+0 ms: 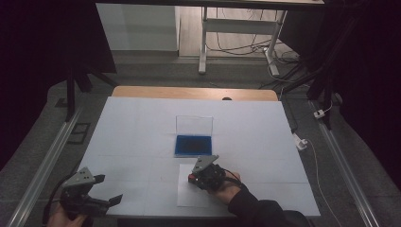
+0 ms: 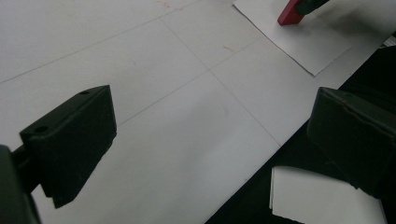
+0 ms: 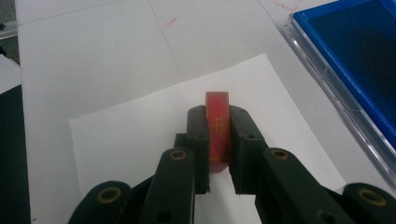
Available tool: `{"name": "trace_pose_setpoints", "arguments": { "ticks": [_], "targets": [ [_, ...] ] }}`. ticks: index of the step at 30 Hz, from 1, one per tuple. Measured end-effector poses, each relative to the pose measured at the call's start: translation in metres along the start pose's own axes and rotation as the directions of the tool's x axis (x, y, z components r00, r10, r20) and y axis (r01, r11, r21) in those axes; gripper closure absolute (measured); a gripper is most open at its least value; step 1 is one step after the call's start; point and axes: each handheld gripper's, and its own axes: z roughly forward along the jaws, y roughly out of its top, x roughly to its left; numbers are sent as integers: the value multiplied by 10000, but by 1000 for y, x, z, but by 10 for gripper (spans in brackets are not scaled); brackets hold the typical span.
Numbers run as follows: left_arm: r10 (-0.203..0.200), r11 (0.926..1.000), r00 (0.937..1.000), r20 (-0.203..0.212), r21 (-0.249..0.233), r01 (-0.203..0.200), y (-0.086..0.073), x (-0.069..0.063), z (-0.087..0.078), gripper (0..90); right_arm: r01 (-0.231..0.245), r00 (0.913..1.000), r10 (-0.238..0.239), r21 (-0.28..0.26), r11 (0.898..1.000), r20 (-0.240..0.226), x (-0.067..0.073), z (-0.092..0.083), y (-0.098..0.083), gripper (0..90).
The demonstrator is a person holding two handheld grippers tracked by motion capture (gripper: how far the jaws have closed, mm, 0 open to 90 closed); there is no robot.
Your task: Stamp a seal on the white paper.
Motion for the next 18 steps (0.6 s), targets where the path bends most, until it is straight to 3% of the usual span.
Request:
{"name": "trace_pose_setpoints", "arguments": {
  "ticks": [18],
  "targets": [
    [24, 10000, 10000, -16, 28, -24, 1, 0, 1, 18, -211, 9998, 211, -222, 9995, -17, 0, 1, -4, 805]
  ]
}}
